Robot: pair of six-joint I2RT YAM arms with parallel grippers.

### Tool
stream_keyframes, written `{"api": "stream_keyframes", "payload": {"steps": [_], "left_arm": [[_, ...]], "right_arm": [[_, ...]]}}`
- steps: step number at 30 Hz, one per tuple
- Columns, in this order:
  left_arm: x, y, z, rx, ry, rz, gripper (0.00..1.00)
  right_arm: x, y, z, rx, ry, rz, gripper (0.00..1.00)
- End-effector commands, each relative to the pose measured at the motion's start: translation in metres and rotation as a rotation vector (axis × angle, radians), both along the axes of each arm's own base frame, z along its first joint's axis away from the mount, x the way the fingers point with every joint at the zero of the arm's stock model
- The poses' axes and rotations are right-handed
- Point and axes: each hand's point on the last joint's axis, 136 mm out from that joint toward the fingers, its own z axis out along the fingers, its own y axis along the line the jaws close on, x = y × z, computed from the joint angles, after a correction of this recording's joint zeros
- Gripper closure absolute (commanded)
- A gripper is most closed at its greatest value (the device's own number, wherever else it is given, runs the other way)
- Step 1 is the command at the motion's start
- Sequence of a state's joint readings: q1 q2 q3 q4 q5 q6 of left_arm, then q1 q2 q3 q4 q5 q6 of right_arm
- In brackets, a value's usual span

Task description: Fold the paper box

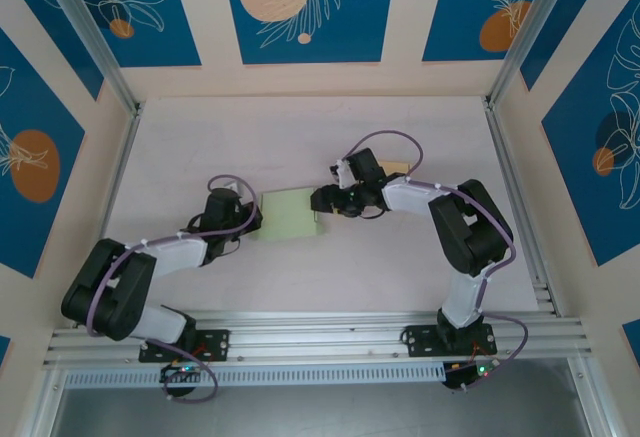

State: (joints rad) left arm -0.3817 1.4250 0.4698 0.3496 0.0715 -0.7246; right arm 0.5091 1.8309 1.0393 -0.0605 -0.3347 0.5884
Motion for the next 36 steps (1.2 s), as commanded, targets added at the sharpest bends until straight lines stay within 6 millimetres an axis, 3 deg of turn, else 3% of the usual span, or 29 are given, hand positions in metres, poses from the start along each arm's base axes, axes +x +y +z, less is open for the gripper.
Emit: {"api": "stream_keyframes", "payload": {"steps": [1,8,11,14,19,21,23,26,28,32,36], "left_arm": [[-0.034,0.015,-0.052,0.039,0.198,0.016,1.00],[-0.029,0.009,-0.052,0.007,0.194,0.002,1.00],[-0.027,0.004,-0.046,-0.010,0.182,-0.014,1.00],[-0.023,0.002,-0.032,-0.021,0.133,-0.031,0.90],[-0.013,-0.001,0.016,0.021,-0.077,-0.119,0.61],[-0.009,-0.004,0.047,0.073,-0.236,-0.188,0.45],[-0.009,-0.009,0.078,0.127,-0.415,-0.254,0.39],[-0.028,-0.032,0.128,0.231,-0.747,-0.443,0.28],[-0.056,-0.058,0.143,0.356,-0.929,-0.660,0.20],[-0.089,-0.087,0.121,0.669,-1.007,-0.958,0.16],[-0.103,-0.108,0.101,0.884,-1.031,-1.085,0.16]], "right_arm": [[-0.009,0.013,0.005,0.130,0.082,0.009,0.30],[-0.012,0.031,-0.003,0.247,0.165,0.017,0.32],[-0.012,0.038,-0.005,0.266,0.182,0.022,0.41],[-0.011,0.038,0.000,0.274,0.195,0.005,0.49],[-0.015,0.024,0.016,0.271,0.291,-0.057,0.58],[-0.019,0.018,0.026,0.276,0.339,-0.070,0.59],[-0.024,0.010,0.033,0.272,0.380,-0.085,0.59],[-0.030,-0.003,0.045,0.283,0.447,-0.106,0.59],[-0.035,-0.012,0.052,0.291,0.491,-0.117,0.59],[-0.047,-0.020,0.069,0.302,0.555,-0.112,0.58],[-0.058,-0.025,0.076,0.279,0.610,-0.102,0.57]]}}
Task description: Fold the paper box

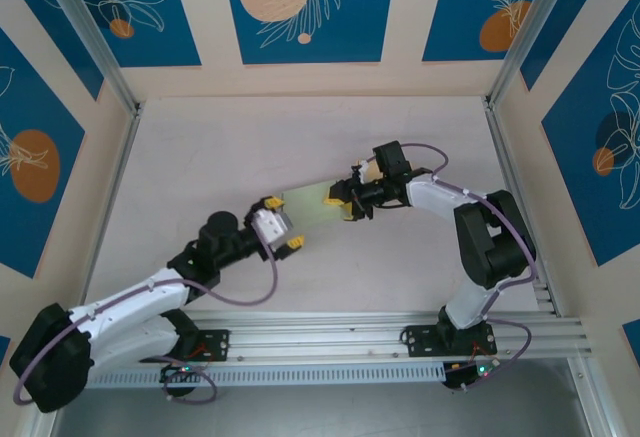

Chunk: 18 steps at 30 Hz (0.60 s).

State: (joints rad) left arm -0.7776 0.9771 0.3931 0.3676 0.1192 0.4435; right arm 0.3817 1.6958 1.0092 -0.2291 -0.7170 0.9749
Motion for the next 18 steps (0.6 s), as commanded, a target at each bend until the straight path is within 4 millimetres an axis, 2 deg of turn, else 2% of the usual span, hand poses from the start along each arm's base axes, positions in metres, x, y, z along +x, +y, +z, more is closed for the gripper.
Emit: {"api": "stream_keyframes", "payload": {"steps": [1,3,6,9,12,15,18], "left_arm": [[-0.002,-0.004,-0.025,0.299,-0.183,-0.045,0.15],[-0.001,-0.007,-0.034,0.372,-0.209,-0.040,0.15],[0.014,0.000,-0.046,0.474,-0.224,0.039,0.15],[0.027,0.005,-0.045,0.489,-0.228,0.123,0.15],[0.029,0.004,-0.040,0.466,-0.230,0.135,0.17],[0.028,0.003,-0.038,0.468,-0.225,0.130,0.24],[0.026,0.003,-0.036,0.463,-0.213,0.123,0.39]], "right_arm": [[-0.024,-0.003,0.015,0.018,0.112,0.047,0.57],[-0.026,-0.004,0.017,0.025,0.130,0.050,0.57],[-0.030,-0.003,0.018,0.038,0.148,0.060,0.58],[-0.033,-0.004,0.017,0.031,0.158,0.070,0.58],[-0.035,-0.004,0.014,0.031,0.167,0.077,0.58],[-0.036,-0.003,0.013,0.041,0.174,0.084,0.57],[-0.036,-0.002,0.012,0.050,0.181,0.088,0.57]]}}
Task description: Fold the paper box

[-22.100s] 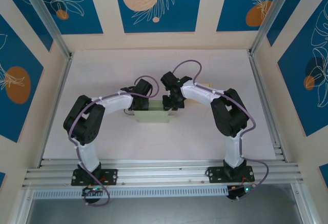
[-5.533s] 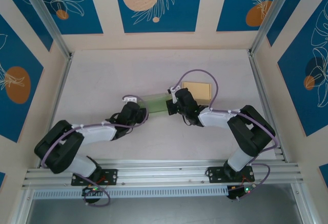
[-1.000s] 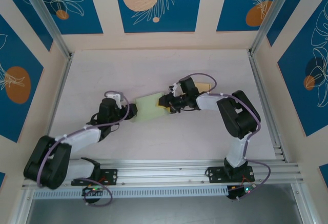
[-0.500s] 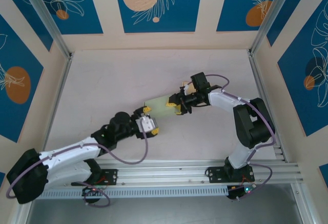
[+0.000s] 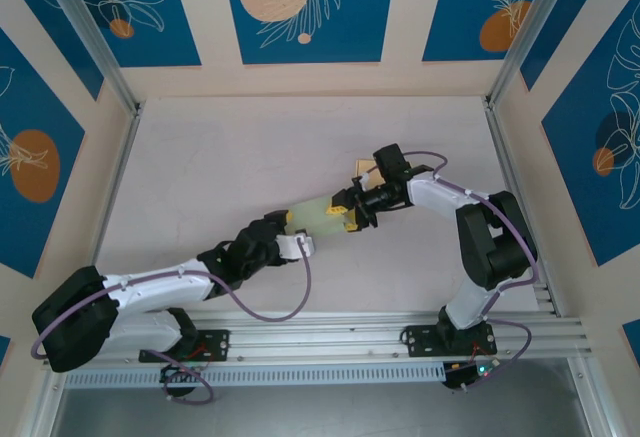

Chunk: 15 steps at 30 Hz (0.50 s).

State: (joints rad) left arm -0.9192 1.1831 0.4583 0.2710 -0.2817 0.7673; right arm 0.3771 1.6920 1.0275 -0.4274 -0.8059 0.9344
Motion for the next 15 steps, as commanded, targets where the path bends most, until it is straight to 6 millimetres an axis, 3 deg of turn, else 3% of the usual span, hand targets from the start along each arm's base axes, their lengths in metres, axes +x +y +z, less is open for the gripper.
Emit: {"api": "stream_keyframes", "payload": {"steps": [1,8,15], "left_arm": [[0.006,-0.004,0.025,-0.036,-0.033,0.019,0.44],[-0.003,-0.004,0.037,-0.079,0.005,-0.002,0.70],[-0.019,0.002,0.042,-0.143,0.213,-0.032,0.79]], "right_arm": [[-0.006,0.004,0.008,0.044,0.026,0.032,0.57],[-0.006,0.001,0.007,0.040,0.017,0.033,0.46],[0.005,-0.021,0.014,0.003,-0.053,-0.030,0.26]]}}
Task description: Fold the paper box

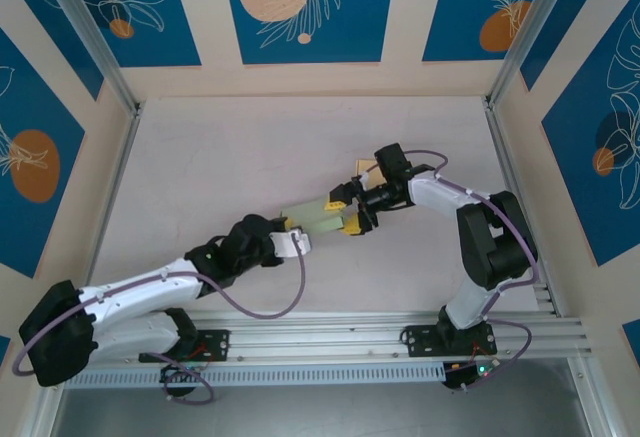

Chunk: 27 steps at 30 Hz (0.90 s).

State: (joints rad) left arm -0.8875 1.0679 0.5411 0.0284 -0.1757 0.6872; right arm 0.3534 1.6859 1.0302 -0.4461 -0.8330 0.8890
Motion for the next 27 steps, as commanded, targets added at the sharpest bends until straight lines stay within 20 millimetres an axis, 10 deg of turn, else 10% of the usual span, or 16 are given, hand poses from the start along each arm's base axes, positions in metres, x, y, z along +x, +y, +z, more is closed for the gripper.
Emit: {"api": "stream_keyframes", "payload": {"steps": [1,12,27], "left_arm": [[-0.008,-0.002,0.020,-0.100,0.144,-0.016,0.79],[-0.016,0.007,-0.010,-0.094,0.690,-0.003,0.81],[0.017,0.006,-0.037,0.029,0.813,0.020,0.75]], "right_arm": [[0.006,-0.021,0.011,-0.024,-0.046,-0.057,0.25],[0.015,-0.104,0.028,-0.342,-0.363,-0.255,0.24],[0.020,-0.077,0.055,-0.582,-0.877,0.003,0.42]]}}
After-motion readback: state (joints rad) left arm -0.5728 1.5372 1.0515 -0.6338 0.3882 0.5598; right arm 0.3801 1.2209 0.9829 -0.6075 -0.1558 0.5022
